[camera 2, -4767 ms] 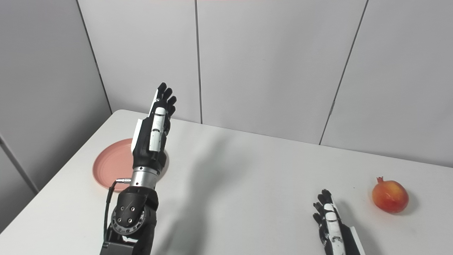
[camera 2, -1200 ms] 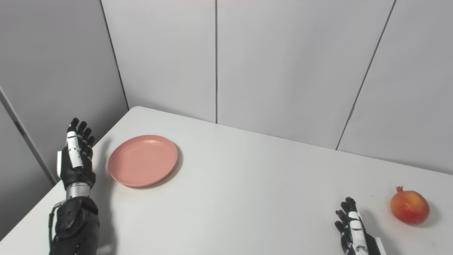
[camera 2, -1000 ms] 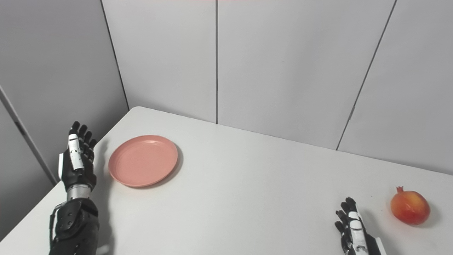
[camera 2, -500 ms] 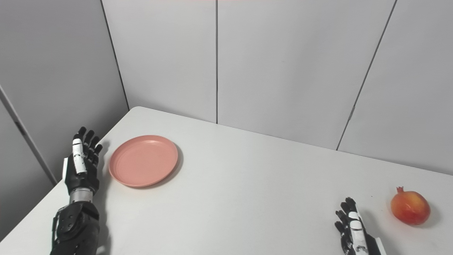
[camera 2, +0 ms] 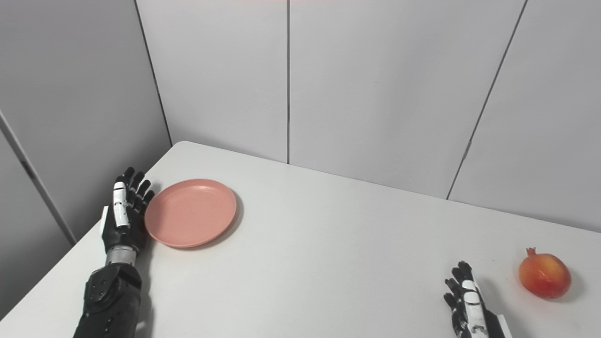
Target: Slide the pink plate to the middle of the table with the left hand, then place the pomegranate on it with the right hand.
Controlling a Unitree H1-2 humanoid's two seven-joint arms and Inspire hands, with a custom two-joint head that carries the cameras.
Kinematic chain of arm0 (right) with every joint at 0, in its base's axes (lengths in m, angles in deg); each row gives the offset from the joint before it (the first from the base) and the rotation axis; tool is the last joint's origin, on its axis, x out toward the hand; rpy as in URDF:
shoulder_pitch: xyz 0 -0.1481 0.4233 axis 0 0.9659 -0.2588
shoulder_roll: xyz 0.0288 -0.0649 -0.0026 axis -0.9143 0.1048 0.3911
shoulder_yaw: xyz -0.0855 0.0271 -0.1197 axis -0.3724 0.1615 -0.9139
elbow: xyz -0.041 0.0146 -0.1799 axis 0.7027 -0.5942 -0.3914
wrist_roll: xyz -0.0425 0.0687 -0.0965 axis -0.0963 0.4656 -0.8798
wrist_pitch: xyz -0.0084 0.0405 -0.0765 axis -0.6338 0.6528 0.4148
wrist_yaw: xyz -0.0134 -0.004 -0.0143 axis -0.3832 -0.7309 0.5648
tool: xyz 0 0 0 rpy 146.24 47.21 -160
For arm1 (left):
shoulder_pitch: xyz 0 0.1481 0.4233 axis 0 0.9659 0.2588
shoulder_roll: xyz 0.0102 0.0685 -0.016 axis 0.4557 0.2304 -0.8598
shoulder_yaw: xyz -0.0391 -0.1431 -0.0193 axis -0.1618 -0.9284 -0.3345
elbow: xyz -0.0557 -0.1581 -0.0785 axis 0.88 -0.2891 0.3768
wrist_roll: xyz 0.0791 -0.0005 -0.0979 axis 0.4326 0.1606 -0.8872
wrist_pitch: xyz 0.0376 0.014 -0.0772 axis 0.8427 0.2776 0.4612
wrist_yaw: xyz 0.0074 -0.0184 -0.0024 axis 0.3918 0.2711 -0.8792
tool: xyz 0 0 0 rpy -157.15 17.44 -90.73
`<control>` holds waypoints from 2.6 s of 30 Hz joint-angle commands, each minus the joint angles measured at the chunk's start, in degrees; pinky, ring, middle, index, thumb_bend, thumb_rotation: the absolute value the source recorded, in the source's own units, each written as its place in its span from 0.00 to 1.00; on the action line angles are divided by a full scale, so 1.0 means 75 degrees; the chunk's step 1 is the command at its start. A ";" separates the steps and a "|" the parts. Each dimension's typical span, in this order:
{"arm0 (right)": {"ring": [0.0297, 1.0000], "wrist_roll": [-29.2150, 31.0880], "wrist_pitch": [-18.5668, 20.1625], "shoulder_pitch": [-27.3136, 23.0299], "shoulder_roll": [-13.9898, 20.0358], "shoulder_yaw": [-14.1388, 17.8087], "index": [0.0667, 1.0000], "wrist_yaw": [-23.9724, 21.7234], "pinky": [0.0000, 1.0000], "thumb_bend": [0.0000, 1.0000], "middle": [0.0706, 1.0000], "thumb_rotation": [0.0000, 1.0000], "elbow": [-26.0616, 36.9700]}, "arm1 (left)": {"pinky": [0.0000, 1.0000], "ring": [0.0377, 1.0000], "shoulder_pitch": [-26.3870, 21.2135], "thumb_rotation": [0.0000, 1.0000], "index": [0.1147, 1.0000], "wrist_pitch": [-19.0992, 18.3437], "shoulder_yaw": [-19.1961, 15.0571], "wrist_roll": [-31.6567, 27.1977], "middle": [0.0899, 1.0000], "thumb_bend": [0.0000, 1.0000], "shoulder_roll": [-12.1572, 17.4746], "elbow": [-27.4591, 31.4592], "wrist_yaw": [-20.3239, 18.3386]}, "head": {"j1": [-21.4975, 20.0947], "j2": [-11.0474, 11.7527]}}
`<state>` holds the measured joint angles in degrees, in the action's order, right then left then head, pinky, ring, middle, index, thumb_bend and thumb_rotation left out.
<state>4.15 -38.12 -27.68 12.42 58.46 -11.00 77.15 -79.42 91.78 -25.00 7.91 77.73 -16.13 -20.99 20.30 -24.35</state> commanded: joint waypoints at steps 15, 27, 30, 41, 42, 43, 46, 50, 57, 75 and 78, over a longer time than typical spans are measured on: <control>1.00 0.0039 -0.0088 -0.0173 -0.0002 0.0034 1.00 0.0004 1.00 0.16 1.00 1.00 0.0318 | 0.92 0.93 -0.0419 1.00 0.90 -0.0270 0.0322 0.0053 0.93 0.37 0.0178 -0.0554 -0.0356 | -0.0079 -0.0067; 1.00 -0.0001 -0.0153 -0.0179 -0.0056 -0.0008 0.99 0.0006 1.00 0.16 0.99 1.00 0.0275 | 0.98 0.95 -0.0420 1.00 0.93 -0.0751 0.0891 0.0225 0.95 0.36 0.0018 -0.0126 -0.0450 | -0.0254 -0.0115; 1.00 -0.0029 -0.0171 -0.0178 -0.0052 -0.0025 0.99 0.0002 1.00 0.17 1.00 1.00 0.0270 | 0.97 0.94 -0.0433 1.00 0.90 -0.0806 0.0918 0.0264 0.93 0.39 -0.0023 -0.0156 -0.0463 | -0.0275 -0.0138; 0.99 -0.0046 -0.0249 -0.0180 -0.0092 -0.0029 0.99 -0.0004 1.00 0.16 0.99 1.00 0.0232 | 0.96 0.93 -0.0396 1.00 0.90 -0.0889 0.1204 0.0394 0.92 0.40 -0.0149 -0.0196 -0.0708 | -0.0357 -0.0207; 1.00 -0.0035 -0.0241 -0.0182 -0.0091 -0.0028 0.99 -0.0011 1.00 0.16 1.00 1.00 0.0231 | 0.96 0.93 -0.0388 1.00 0.90 -0.0894 0.1231 0.0400 0.92 0.40 -0.0145 -0.0187 -0.0724 | -0.0357 -0.0207; 1.00 -0.0020 -0.0249 -0.0186 -0.0090 -0.0029 1.00 -0.0025 1.00 0.16 1.00 1.00 0.0222 | 0.96 0.93 -0.0362 1.00 0.91 -0.0920 0.1275 0.0412 0.93 0.40 -0.0158 -0.0110 -0.0731 | -0.0375 -0.0213; 1.00 -0.0012 -0.0257 -0.0193 -0.0092 -0.0037 1.00 -0.0042 1.00 0.16 1.00 1.00 0.0217 | 0.97 0.93 -0.0336 1.00 0.92 -0.0968 0.1356 0.0465 0.93 0.40 -0.0205 -0.0016 -0.0740 | -0.0428 -0.0232; 1.00 -0.0057 -0.0246 -0.0190 -0.0100 -0.0058 1.00 -0.0022 1.00 0.16 1.00 1.00 0.0222 | 0.95 0.92 -0.0288 1.00 0.90 -0.1105 0.1467 0.0515 0.92 0.41 -0.0315 0.0203 -0.0736 | -0.0462 -0.0247; 1.00 -0.0170 -0.0201 -0.0178 -0.0141 -0.0126 0.99 0.0036 1.00 0.20 0.99 1.00 0.0252 | 0.93 0.92 -0.0221 1.00 0.90 -0.1541 0.1691 0.0594 0.92 0.40 -0.0512 0.0578 -0.0738 | -0.0651 -0.0309; 0.99 -0.0350 -0.0263 -0.0190 -0.0297 -0.0199 0.99 0.0051 1.00 0.22 0.99 1.00 0.0210 | 0.94 0.93 -0.0201 1.00 0.90 -0.2115 0.2237 0.0768 0.92 0.41 -0.0793 0.1013 -0.0924 | -0.1106 -0.0471; 0.99 -0.0380 -0.0239 -0.0195 -0.0303 -0.0219 0.99 0.0054 1.00 0.23 0.99 1.00 0.0206 | 0.94 0.93 -0.0224 1.00 0.90 -0.2103 0.2372 0.0818 0.92 0.41 -0.0826 0.0972 -0.1046 | -0.1232 -0.0524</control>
<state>1.32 -38.12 -27.73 10.22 56.84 -10.63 77.22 -80.95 78.13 -7.65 13.59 71.78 -8.41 -27.98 11.43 -28.04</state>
